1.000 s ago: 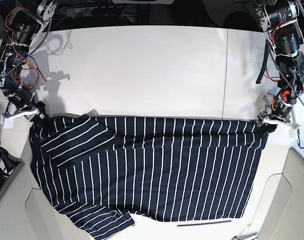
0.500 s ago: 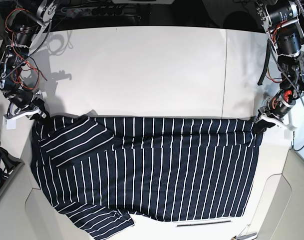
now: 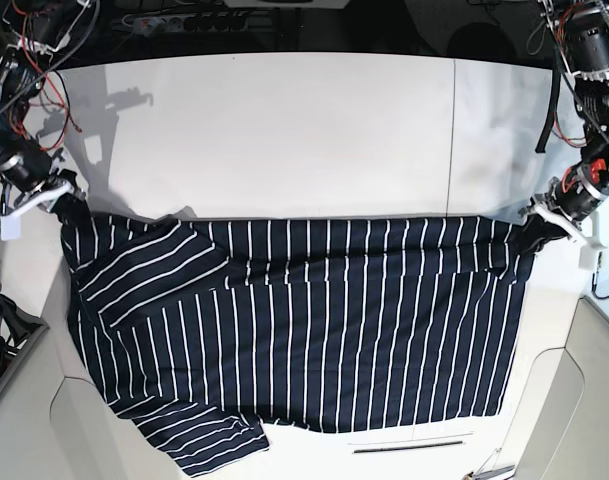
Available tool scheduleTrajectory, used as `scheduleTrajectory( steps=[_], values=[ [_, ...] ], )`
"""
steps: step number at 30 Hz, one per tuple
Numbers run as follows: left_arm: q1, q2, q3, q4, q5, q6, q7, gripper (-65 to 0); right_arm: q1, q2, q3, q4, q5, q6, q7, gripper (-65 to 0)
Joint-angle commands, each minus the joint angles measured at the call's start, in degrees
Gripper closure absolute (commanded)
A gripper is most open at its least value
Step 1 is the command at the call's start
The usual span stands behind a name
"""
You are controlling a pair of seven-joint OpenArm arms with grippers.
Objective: Fold the T-shirt properly
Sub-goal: 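Lay the shoulder edge down and open both grippers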
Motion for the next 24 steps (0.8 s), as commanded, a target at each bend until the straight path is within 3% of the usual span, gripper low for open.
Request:
scheduleTrajectory(
  steps=[1, 10, 15, 24],
  values=[
    [0.4, -1.3, -1.2, 1.5, -0.8, -0.9, -0.1, 0.0, -0.9, 0.8, 0.2, 2.1, 1.9, 0.5, 0.2, 0.0],
    [7.6, -1.3, -9.7, 5.5, -5.0, -0.9, 6.0, 0.0, -9.9, 0.8, 0.3, 9.5, 4.8, 0.5, -1.7, 0.0],
    [12.6, -1.2, -13.7, 9.8, -7.6, -0.9, 6.6, 0.0, -13.7, 0.8, 0.5, 12.3, 4.8, 0.5, -2.6, 0.0],
    [20.7, -1.2, -14.9, 16.3, -10.2, -0.9, 7.6, 0.0, -19.2, 0.8, 2.7, 13.8, 8.3, 0.5, -4.7, 0.0]
  ],
)
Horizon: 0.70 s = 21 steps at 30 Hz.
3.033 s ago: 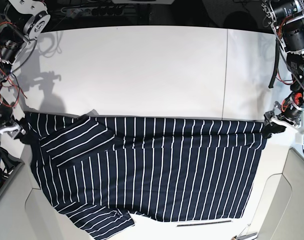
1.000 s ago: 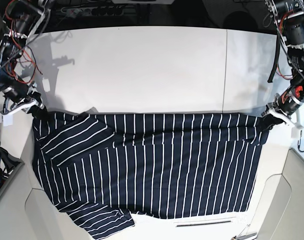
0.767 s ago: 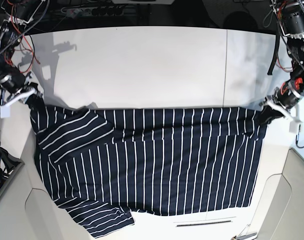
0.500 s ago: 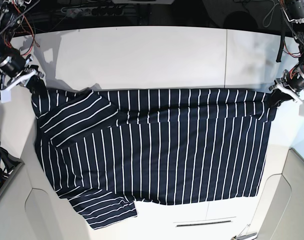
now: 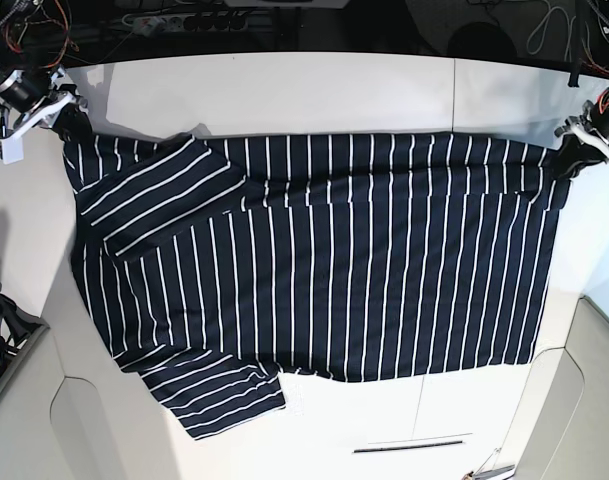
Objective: Fold the T-shirt properly
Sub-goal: 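Lay the shoulder edge down and open both grippers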
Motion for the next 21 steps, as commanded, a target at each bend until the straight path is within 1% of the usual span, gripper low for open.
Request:
scheduleTrajectory(
  steps=[1, 5, 11, 14, 17, 21],
  values=[
    [0.7, -1.2, -0.5, 1.4, -1.1, -0.7, -1.1, 0.0, -0.8, 0.8, 1.0, 1.1, 1.6, 0.3, 0.5, 0.0],
    [2.3, -0.8, -0.5, 2.1, -1.2, -0.7, -0.4, 0.0, -3.0, 0.8, 2.7, 1.1, 3.6, 0.7, 0.0, 0.0],
    [3.0, 0.0, -0.5, 2.1, -2.5, -0.7, 3.2, 0.0, -5.2, 0.8, 5.0, 1.1, 3.9, 0.7, -0.6, 0.0],
    [4.6, 0.0, -0.7, 2.1, -3.7, -0.7, 3.3, 0.0, -6.0, 0.8, 6.2, 1.1, 5.2, 0.7, -1.4, 0.0],
    [6.2, 0.0, -0.8, 2.1, -4.5, -0.7, 3.3, 0.0, -6.4, 0.8, 6.7, 1.1, 5.1, 0.7, -1.4, 0.0],
    [6.3, 0.0, -0.8, 2.1, -4.5, -0.7, 3.2, 0.0, -6.4, 0.7, 6.7, 1.1, 5.2, 0.7, -1.1, 0.0]
  ],
)
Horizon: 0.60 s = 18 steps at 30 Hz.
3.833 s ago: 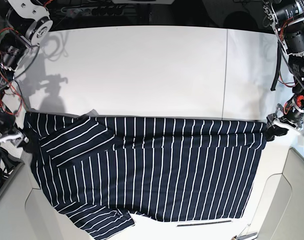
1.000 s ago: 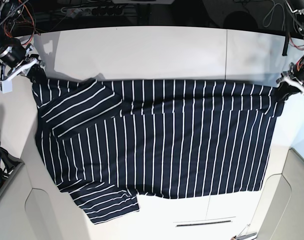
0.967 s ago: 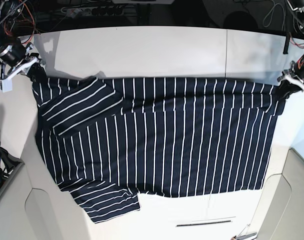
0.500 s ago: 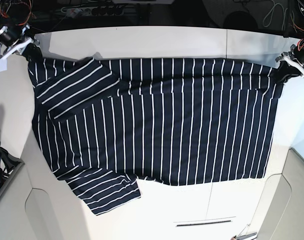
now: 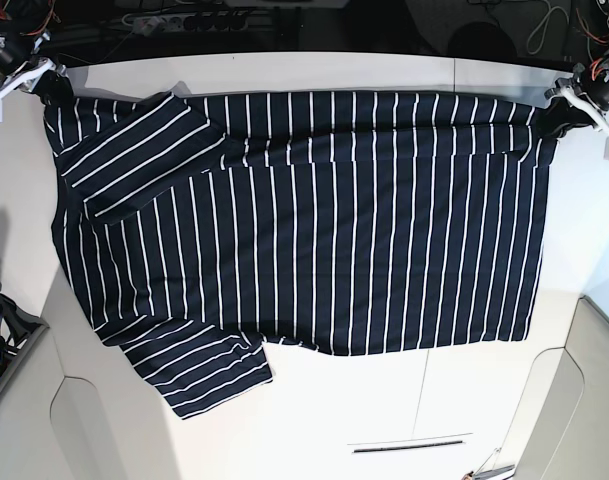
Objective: Fold the T-shirt properly
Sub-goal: 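Lay the shoulder edge down and open both grippers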
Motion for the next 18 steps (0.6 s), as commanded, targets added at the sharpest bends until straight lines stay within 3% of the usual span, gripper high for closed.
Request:
scheduleTrajectory(
  steps=[1, 4, 7, 10, 13, 18],
  values=[
    [0.1, -1.1, -0.6, 0.9, -1.2, -0.7, -0.9, 0.0, -0.2, 0.8, 0.5, 1.0, 1.1, 0.4, 0.8, 0.0],
    [0.1, -1.1, -0.6, 0.9, -1.2, -0.7, -0.8, 0.0, -0.2, 0.8, 0.5, 1.0, 1.0, 0.4, 0.8, 0.0],
    [0.1, -1.1, -0.6, 0.9, -1.2, -0.7, -0.5, -15.9, -0.2, 0.8, 0.5, 1.0, 0.4, 0.4, 0.8, 0.0],
    [0.1, -1.1, -0.7, 0.9, -1.2, -0.7, 0.3, -26.9, -0.2, 0.8, 0.7, 1.0, 0.4, 0.4, 0.8, -20.0],
    [0.1, -1.1, -2.8, 0.9, -2.2, -0.7, 0.3, -27.3, 0.5, 0.8, 2.6, 1.0, 0.5, 0.4, 1.4, -33.6],
    [0.1, -1.2, -8.1, 1.0, -4.2, -0.7, 0.4, -27.3, 3.7, 1.8, 7.8, 1.0, 0.6, 0.3, 2.9, -35.8]
  ],
)
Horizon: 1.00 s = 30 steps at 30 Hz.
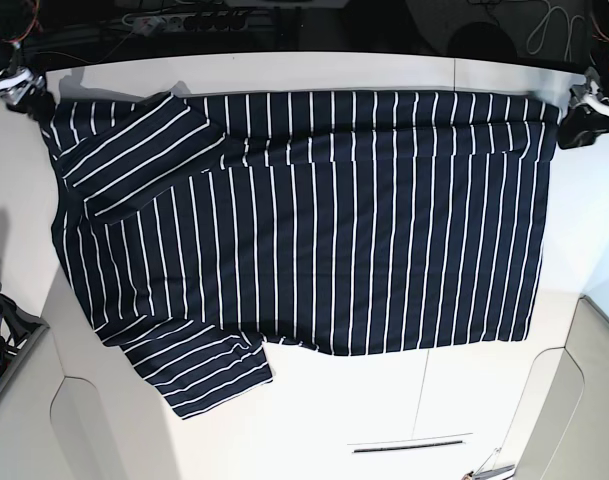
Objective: Fold the T-shirt properly
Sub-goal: 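Lay the shoulder edge down and open both grippers, then move both grippers to the shirt's side edges and grasp them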
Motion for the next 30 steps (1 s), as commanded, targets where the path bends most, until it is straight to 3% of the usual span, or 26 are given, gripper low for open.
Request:
scheduleTrajectory(
  steps=[1, 9, 15, 18, 26, 30],
  values=[
    [0.1, -1.3, -0.9, 1.0, -1.2, -0.7, -0.6, -27.3, 0.3, 1.9, 1.2, 1.0, 1.1, 0.3, 1.6, -35.8],
    [-2.2, -2.2, -1.1, 1.0, -0.7, -0.7, -0.6, -27.3, 7.3, 7.2, 1.6, 1.0, -1.4, -0.3, 3.8, -35.9],
    [-7.2, -2.3, -1.1, 1.0, 0.8, -0.7, -0.7, -33.4, 13.7, 7.9, 1.5, 0.6, -5.3, -0.7, 7.3, -35.9],
    [-8.9, -2.9, -1.0, 0.9, 0.8, -0.7, -2.1, -33.4, 16.9, 8.3, 1.3, -0.8, -5.9, -0.7, 8.6, -35.9],
    [-15.0, -4.2, 2.2, 0.7, 5.1, -0.7, -5.4, -33.4, 29.3, 13.3, -5.9, -16.5, -9.1, -0.7, 11.3, -35.9],
    [-18.3, -4.3, 7.1, 0.7, 10.3, 0.3, -7.1, -33.4, 35.5, 13.8, -11.0, -25.6, -9.4, -0.7, 12.3, -35.9]
  ],
)
